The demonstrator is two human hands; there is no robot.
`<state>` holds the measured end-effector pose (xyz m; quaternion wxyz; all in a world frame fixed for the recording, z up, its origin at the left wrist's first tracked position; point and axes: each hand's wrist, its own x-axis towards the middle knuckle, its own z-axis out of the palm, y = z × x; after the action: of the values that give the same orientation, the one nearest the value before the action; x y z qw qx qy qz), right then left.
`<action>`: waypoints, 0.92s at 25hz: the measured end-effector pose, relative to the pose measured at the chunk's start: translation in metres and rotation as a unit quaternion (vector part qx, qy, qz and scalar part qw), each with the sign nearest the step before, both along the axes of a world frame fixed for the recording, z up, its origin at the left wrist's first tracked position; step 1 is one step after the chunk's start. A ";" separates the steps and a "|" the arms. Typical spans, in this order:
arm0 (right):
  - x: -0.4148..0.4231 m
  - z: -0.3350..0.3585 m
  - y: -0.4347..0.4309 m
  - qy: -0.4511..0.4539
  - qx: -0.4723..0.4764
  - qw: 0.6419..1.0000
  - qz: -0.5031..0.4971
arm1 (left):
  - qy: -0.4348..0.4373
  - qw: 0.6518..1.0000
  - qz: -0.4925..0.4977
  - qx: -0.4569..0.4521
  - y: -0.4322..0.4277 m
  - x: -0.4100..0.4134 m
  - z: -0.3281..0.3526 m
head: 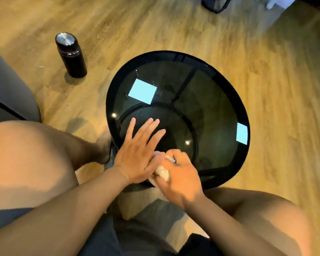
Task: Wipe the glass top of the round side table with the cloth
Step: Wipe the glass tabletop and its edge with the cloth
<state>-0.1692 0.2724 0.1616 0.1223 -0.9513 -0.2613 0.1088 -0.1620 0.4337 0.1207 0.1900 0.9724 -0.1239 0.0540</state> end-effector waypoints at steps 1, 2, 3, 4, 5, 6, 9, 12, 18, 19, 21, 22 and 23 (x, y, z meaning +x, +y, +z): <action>0.000 0.002 -0.017 -0.015 -0.022 0.999 0.024 | -0.003 1.000 0.013 -0.002 0.000 0.000 0.001; 0.005 0.005 -0.039 -0.024 -0.051 0.998 0.020 | -0.002 1.000 0.022 0.004 0.001 0.000 0.001; 0.016 0.005 -0.066 -0.029 -0.078 0.996 -0.009 | 0.000 1.000 0.025 0.017 0.001 0.001 0.001; 0.034 0.005 -0.095 -0.029 -0.117 0.992 -0.044 | 0.005 0.999 0.026 0.029 0.001 0.002 0.001; 0.057 0.005 -0.126 -0.024 -0.168 0.982 -0.080 | 0.011 0.999 0.029 0.038 0.001 0.003 0.000; 0.080 0.009 -0.152 -0.024 -0.229 0.967 -0.113 | 0.018 0.998 0.031 0.043 0.001 0.004 -0.001; 0.124 0.013 -0.173 -0.013 -0.215 0.938 -0.273 | 0.020 0.998 0.033 0.041 0.001 0.007 -0.003; 0.091 -0.002 -0.109 -0.094 -0.132 0.946 -0.282 | 0.025 0.999 0.039 0.022 0.001 0.006 -0.002; 0.001 -0.006 0.014 -0.096 -0.041 0.995 -0.002 | 0.000 0.996 0.073 -0.054 0.000 0.005 -0.003; 0.003 -0.005 0.008 -0.089 -0.047 0.994 0.044 | -0.004 0.995 0.074 -0.061 -0.001 0.006 -0.002; 0.017 -0.006 -0.026 -0.080 -0.071 0.993 0.059 | -0.009 0.995 0.078 -0.059 -0.002 0.006 -0.001; 0.030 -0.006 -0.051 -0.086 -0.068 0.994 0.031 | -0.009 0.995 0.081 -0.055 -0.003 0.007 -0.001; 0.050 -0.007 -0.079 -0.100 -0.064 0.993 -0.007 | -0.004 0.995 0.083 -0.050 -0.002 0.007 -0.001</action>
<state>-0.1194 0.1937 0.1546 0.0349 -0.9651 -0.2581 0.0286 -0.1546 0.4314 0.1196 0.2330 0.9684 -0.0410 0.0794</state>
